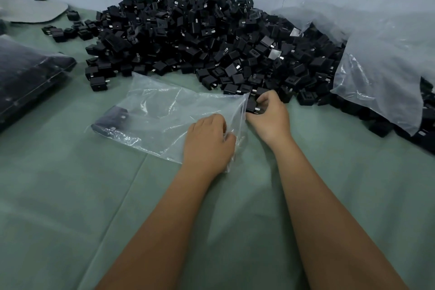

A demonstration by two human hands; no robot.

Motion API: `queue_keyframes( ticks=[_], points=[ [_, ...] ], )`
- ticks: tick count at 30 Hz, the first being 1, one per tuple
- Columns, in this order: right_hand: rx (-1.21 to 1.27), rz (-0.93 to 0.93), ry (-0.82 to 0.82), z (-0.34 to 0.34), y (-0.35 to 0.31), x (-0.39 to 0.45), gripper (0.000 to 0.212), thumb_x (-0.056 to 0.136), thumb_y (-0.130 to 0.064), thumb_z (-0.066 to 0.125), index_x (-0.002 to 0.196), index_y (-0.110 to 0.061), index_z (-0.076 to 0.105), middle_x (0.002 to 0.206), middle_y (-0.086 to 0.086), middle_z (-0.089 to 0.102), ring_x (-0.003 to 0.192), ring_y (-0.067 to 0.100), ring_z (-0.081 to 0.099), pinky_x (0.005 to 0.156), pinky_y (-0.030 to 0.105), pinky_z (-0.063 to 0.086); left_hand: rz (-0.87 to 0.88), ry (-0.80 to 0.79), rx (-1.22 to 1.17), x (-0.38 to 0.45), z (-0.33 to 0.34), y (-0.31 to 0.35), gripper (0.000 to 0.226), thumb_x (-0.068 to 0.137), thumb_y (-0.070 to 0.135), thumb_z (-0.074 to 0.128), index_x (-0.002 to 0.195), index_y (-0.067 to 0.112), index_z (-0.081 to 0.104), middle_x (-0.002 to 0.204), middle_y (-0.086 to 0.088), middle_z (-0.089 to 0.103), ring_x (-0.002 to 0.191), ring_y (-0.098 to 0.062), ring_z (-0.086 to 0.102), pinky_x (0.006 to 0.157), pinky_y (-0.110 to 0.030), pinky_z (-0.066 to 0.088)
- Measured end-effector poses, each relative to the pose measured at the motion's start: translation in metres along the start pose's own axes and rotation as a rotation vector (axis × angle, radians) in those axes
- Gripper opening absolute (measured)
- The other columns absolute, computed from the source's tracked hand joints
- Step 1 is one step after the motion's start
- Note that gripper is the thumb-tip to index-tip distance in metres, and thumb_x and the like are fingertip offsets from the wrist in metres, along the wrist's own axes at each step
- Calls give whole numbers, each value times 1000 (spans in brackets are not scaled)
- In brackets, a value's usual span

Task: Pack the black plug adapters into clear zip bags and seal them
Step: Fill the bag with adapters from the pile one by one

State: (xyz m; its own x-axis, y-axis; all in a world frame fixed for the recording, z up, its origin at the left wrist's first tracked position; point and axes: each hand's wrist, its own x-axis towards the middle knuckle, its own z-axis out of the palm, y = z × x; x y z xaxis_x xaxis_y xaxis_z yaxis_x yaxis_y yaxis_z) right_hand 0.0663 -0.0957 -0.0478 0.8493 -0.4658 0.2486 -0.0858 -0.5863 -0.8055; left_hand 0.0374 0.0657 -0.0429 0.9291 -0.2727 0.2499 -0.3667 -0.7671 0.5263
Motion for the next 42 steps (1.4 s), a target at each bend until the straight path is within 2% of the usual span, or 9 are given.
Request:
queue_keyframes(
  ticks=[3,7,13,17,23,28,31,35,42],
  points=[
    [260,118,166,-8,-5,-12,37,71,-20,77,91,-31,47,85,-14,60,65,-2,58,52,9,42,-27,36,68,1,-2,-4,9,87,14,46,81,15,39,79,4,44,85,-25,44,79,-35,32],
    [406,107,263,-18,-11,-35,30,74,-23,79,90,-35,57,91,-13,66,76,2,61,65,14,48,8,-27,136,11,-3,-6,6,91,15,41,88,19,41,93,0,54,105,-26,49,100,-42,34],
    [386,-17,104,-13,-23,-72,27,68,-20,62,89,-33,54,83,-15,64,76,-3,59,65,10,44,113,-130,-126,11,0,2,2,90,16,52,89,18,53,83,3,57,78,-19,42,78,-29,27],
    [229,-82,38,-16,-20,-78,28,71,-17,66,93,-29,52,89,-13,61,86,3,58,71,16,45,18,107,-340,1,-6,-1,6,92,21,57,89,17,59,86,6,64,80,-19,55,67,-31,37],
    [-259,-285,-85,-11,-23,-78,23,74,-32,73,94,-25,62,89,-8,65,88,19,49,72,30,41,29,62,-532,-10,-7,-3,7,93,19,58,86,17,57,116,11,68,105,-13,62,92,-41,49],
    [-263,-399,-70,-15,-26,-83,13,73,-16,71,86,-20,66,76,-10,63,82,20,50,74,35,44,53,79,-615,-11,-9,-3,8,91,24,58,83,20,58,115,17,67,108,-2,60,94,-34,48],
    [-258,-458,-44,-13,-27,-83,11,70,-12,69,79,-18,66,62,-20,41,78,21,51,69,34,44,132,56,-594,-14,-11,-1,10,86,28,56,81,20,57,114,20,67,113,5,55,96,-29,45],
    [-283,-477,-93,-10,-26,-81,8,70,-20,61,76,-15,64,71,-4,60,79,22,55,74,22,28,230,126,-583,-14,-13,1,14,86,22,56,82,10,59,109,11,69,114,19,47,96,-22,38],
    [-565,-554,-332,-15,-43,-61,24,85,-9,54,106,-16,65,105,5,65,100,23,58,85,29,43,373,167,-524,-17,-16,13,16,88,22,55,81,8,60,107,2,70,115,-7,55,112,-40,30]
  ],
)
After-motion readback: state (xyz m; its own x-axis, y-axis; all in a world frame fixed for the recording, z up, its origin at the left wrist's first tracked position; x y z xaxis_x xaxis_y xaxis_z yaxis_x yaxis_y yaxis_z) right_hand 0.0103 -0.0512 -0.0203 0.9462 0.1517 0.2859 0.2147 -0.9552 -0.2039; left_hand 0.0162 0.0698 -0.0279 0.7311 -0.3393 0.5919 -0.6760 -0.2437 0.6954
